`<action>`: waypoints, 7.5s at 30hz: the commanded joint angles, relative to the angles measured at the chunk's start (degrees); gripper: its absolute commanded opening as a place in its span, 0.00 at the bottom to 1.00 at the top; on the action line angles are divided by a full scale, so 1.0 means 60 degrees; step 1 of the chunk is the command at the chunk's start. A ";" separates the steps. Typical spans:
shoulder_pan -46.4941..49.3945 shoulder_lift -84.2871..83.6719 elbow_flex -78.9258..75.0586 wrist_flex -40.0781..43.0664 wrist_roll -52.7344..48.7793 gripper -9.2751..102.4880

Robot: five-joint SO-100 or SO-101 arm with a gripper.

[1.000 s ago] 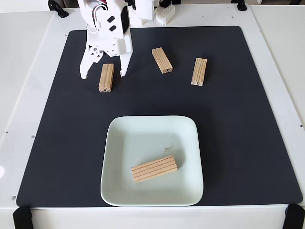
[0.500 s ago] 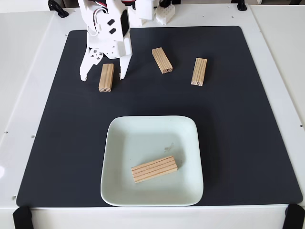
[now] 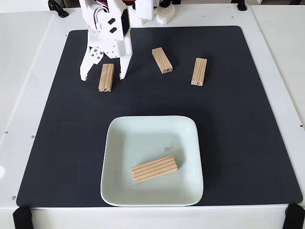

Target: Pick up the wooden block and place them on the plate.

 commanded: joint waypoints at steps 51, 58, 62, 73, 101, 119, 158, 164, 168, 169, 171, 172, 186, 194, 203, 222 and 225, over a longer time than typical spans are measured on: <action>-0.0938 0.6533 -0.0088 -0.0439 -0.1465 0.08; -0.2080 0.7544 -0.1289 -0.0571 -0.4028 0.08; -0.2241 0.7236 -0.1860 -0.0879 -0.6563 0.08; -0.2944 0.4365 -0.5127 -0.1846 -1.1279 0.08; -0.3691 -0.6123 -1.3213 -0.3545 -1.2114 0.08; -0.3662 -0.8013 -1.4297 -0.3574 -1.2012 0.08; -0.3882 -0.6152 -1.3931 -0.3135 -1.0811 0.44; -0.4087 -0.3984 -1.2158 -0.2183 -1.0781 0.44; -0.4087 -0.2402 -1.0327 -0.2124 -1.0928 0.44; -0.4087 -0.1978 -0.9858 -0.2124 -1.0942 0.44; -0.4102 -0.1143 -0.8804 -0.2124 -1.0942 0.44; -0.4102 -0.0732 -0.8291 -0.2109 -1.0986 0.44; -0.4966 0.3501 -0.2827 -0.0073 -1.1865 0.10; -0.6138 0.5361 -0.1230 0.2197 -1.3696 0.08; -0.6196 0.5845 -0.1055 0.3735 -1.3975 0.08; -0.6606 0.5669 0.0337 0.2622 -1.7168 0.08; -0.6943 0.5127 0.0352 0.2417 -1.7886 0.08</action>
